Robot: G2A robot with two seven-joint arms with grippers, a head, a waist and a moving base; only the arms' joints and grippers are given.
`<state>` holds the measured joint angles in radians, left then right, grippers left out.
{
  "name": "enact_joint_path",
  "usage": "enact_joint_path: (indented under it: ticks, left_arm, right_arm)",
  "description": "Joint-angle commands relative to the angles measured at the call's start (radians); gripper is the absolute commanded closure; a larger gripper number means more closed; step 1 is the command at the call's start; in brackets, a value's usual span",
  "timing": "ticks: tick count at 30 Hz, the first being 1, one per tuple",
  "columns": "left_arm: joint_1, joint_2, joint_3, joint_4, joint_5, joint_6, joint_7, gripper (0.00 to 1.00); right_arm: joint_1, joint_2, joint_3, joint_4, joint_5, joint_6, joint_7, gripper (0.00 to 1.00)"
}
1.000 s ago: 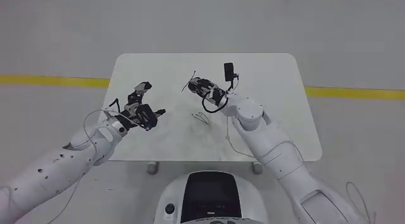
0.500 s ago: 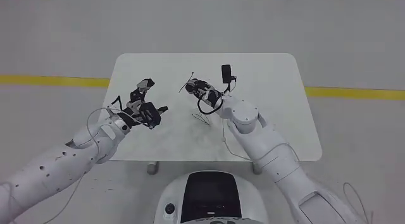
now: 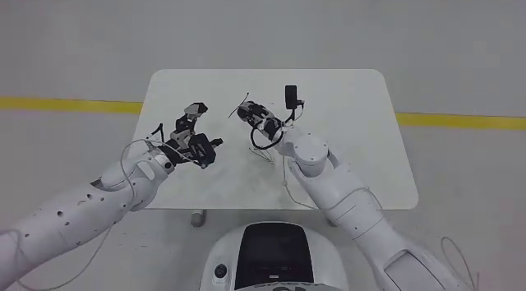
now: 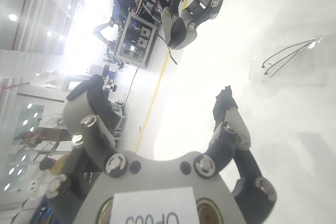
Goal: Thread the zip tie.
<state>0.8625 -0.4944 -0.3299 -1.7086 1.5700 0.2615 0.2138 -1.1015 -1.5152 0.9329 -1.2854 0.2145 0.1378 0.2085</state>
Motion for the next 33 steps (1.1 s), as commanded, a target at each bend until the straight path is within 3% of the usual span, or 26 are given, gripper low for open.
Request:
enact_joint_path:
  ticks: [1, 11, 17, 19, 20, 25, 33]
  left_arm:
    - [-0.021, -0.003, 0.017, -0.001, 0.0, -0.004, -0.005, 0.0]
    - [-0.029, -0.006, 0.012, 0.013, 0.0, -0.001, -0.034, 0.0]
    - [-0.066, -0.007, 0.061, 0.014, 0.0, 0.027, -0.059, 0.0]
    - [-0.086, -0.008, 0.089, 0.016, 0.0, 0.035, -0.064, 0.44]
    - [-0.094, -0.009, 0.1, 0.017, 0.0, 0.041, -0.069, 0.51]
    - [-0.14, -0.014, 0.16, 0.022, 0.0, 0.051, -0.082, 0.56]
    - [-0.142, -0.02, 0.16, 0.032, 0.0, 0.033, -0.084, 0.63]
  right_arm:
    - [0.003, -0.003, -0.006, 0.0, 0.009, 0.006, 0.006, 1.0]
    - [-0.011, -0.003, -0.009, -0.019, -0.012, 0.012, -0.004, 1.0]
    - [-0.009, -0.01, -0.024, -0.023, -0.018, 0.034, -0.015, 1.0]
    - [-0.007, -0.013, -0.027, -0.016, -0.012, 0.036, -0.018, 1.0]
    - [-0.006, -0.015, -0.028, -0.014, -0.01, 0.036, -0.019, 1.0]
    - [-0.001, -0.023, -0.039, -0.001, -0.006, 0.029, -0.034, 1.0]
    - [0.004, -0.034, -0.055, 0.01, -0.011, 0.03, -0.051, 1.0]
